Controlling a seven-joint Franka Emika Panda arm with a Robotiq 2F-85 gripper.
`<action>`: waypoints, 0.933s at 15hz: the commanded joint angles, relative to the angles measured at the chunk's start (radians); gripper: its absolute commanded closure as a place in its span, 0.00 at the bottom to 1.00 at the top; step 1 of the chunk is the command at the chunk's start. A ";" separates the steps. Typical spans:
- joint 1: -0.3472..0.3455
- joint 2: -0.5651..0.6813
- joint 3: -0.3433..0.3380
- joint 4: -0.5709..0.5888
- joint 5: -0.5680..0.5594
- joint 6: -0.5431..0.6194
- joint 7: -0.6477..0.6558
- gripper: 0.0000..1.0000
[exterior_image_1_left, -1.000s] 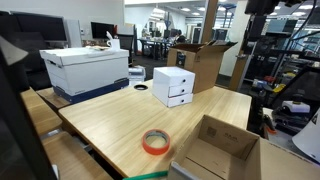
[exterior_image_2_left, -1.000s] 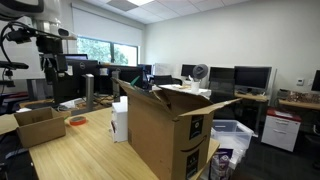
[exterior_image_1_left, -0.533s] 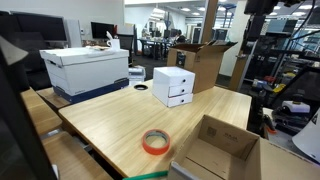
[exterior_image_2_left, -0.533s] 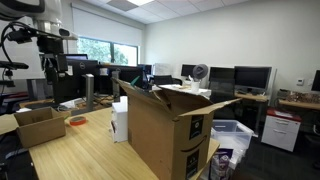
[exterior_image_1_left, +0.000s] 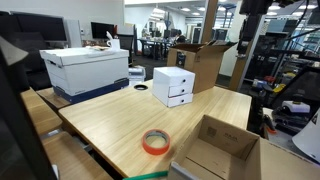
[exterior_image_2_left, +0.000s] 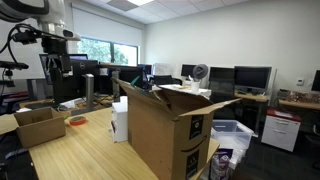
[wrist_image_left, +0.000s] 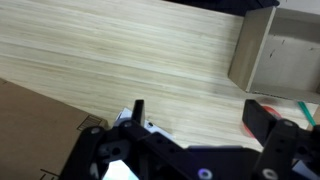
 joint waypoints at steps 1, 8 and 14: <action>0.006 0.054 0.014 0.032 0.010 0.023 0.036 0.00; 0.017 0.125 0.050 0.062 0.020 0.090 0.099 0.00; 0.057 0.186 0.058 0.087 0.049 0.107 0.076 0.00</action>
